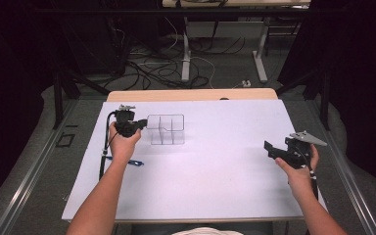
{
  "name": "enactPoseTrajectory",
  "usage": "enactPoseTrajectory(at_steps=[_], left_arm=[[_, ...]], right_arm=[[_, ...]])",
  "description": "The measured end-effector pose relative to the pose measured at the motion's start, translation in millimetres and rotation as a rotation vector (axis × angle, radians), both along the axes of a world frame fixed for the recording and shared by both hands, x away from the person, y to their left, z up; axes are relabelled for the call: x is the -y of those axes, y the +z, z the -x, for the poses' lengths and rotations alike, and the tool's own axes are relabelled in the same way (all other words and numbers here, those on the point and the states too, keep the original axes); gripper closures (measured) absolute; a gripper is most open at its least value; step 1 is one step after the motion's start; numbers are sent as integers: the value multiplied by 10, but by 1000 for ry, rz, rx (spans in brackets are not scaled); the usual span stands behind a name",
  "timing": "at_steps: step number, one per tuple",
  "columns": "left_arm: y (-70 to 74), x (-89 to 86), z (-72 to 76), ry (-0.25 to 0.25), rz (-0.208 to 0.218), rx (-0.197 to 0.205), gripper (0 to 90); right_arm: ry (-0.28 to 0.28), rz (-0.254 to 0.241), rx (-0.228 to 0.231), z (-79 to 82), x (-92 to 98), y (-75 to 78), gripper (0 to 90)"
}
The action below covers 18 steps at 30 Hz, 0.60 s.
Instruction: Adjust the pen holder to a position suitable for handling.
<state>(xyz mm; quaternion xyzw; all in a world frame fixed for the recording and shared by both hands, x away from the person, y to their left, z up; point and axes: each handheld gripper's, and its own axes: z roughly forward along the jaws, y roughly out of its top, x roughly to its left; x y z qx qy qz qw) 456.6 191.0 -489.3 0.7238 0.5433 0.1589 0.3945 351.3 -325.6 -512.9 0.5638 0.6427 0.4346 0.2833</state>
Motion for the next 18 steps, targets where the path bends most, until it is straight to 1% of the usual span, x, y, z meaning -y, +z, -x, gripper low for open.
enactPoseTrajectory(at_steps=[1,3,4,6,7,11,12,13,14,15,16,18], left_arm=[[-6,23,2,-2,10,3,900],[-22,67,9,0,28,7,900],[-25,92,15,5,42,2,900],[-34,151,21,5,52,6,900],[-34,151,21,5,52,6,900],[-43,251,22,-4,81,-3,900],[-43,272,21,-14,76,-3,900],[-47,306,23,-12,83,-2,900],[-50,338,24,-14,88,0,900],[-50,365,26,-22,89,-4,900],[-49,396,29,-27,90,-6,900],[-51,454,31,-31,86,-3,900]], right_arm=[[-5,-9,-6,4,-11,2,143],[-7,-3,-9,8,-11,6,143],[-6,-2,-14,9,-11,7,143],[1,-8,-9,3,-10,1,143],[1,-8,-9,3,-10,1,143],[3,-3,-4,-2,-9,-3,143],[3,-3,-4,-2,-9,-3,143],[-6,-3,8,-7,-16,-9,143],[-6,-3,8,-7,-16,-9,143],[3,-3,-2,-2,-10,-2,143],[-5,-4,7,-6,-16,-8,143],[3,-3,-2,-2,-9,-3,144]])
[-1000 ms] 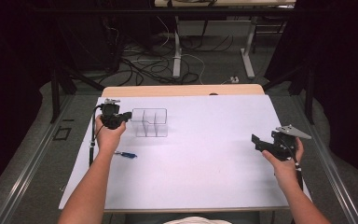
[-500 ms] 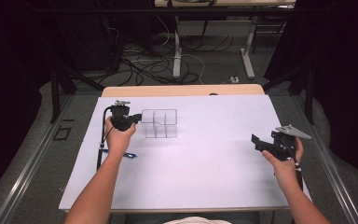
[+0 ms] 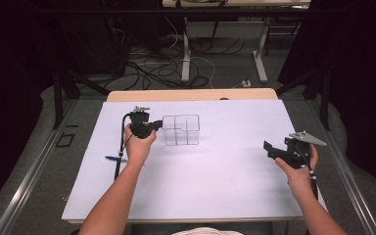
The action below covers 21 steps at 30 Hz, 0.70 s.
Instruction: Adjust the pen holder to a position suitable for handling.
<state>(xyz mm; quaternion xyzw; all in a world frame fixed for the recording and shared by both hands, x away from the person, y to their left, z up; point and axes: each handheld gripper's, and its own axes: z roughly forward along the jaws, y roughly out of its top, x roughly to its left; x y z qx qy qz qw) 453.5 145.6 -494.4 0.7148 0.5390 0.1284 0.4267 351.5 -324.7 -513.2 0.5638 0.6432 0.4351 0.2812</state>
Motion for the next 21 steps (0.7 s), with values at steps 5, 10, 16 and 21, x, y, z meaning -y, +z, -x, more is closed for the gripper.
enactPoseTrajectory(at_steps=[5,10,16,21], left_arm=[[-11,122,3,-6,8,6,900],[-47,235,-2,-25,17,1,900],[-74,323,-8,-35,15,6,900],[-74,324,-16,-38,19,5,900]], right_arm=[[-2,-6,-4,3,0,1,144],[0,-5,-5,2,0,0,144],[4,-2,-2,0,2,-1,144],[-7,-11,-1,-1,-6,-8,144]])
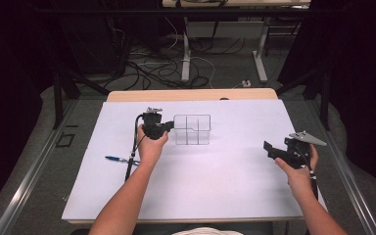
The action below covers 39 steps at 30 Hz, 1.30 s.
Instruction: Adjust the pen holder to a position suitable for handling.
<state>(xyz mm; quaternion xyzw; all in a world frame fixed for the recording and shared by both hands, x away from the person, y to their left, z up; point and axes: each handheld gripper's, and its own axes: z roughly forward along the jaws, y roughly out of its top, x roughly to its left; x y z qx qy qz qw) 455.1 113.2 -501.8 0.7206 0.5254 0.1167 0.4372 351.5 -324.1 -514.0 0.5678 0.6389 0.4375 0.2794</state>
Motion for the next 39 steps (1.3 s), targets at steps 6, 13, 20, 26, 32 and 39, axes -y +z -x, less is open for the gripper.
enactPoseTrajectory(at_steps=[6,13,20,26,32,39], left_arm=[[-3,-6,-10,-5,4,1,900],[-7,-15,-21,-8,14,5,900],[28,-56,-2,-1,23,19,891],[118,-160,56,-3,19,41,853],[211,-245,144,-11,48,67,777],[293,-338,246,-36,73,95,688]], right_arm=[[-3,5,17,-12,-8,-10,144],[4,6,1,-8,-3,-6,144],[3,0,1,4,-6,10,144],[-9,-3,8,15,-15,25,129],[-17,6,1,21,-39,47,86],[-19,4,9,15,-69,56,29]])
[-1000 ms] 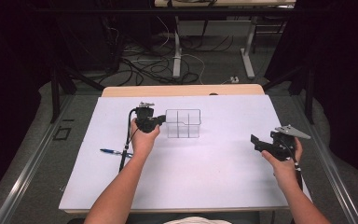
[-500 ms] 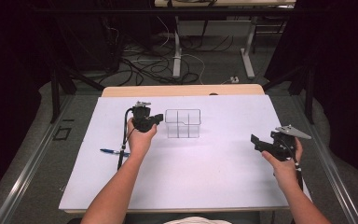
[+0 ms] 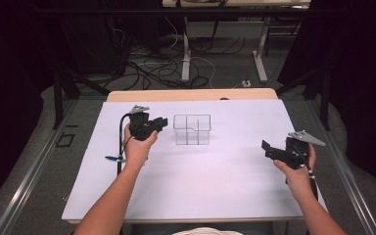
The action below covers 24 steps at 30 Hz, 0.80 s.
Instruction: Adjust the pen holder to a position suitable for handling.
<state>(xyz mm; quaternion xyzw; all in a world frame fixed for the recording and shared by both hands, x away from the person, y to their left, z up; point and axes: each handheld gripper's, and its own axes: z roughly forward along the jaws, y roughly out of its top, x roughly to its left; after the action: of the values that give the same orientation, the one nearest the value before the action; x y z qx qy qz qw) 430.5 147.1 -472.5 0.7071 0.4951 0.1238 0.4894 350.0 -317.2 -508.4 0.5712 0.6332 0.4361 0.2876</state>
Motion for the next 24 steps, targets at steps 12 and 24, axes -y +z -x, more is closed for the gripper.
enactPoseTrajectory(at_steps=[12,24], left_arm=[[116,-159,193,4,-15,108,443],[173,-472,409,62,-30,171,283]], right_arm=[[49,35,17,9,-88,13,9],[175,63,53,45,-282,96,9]])
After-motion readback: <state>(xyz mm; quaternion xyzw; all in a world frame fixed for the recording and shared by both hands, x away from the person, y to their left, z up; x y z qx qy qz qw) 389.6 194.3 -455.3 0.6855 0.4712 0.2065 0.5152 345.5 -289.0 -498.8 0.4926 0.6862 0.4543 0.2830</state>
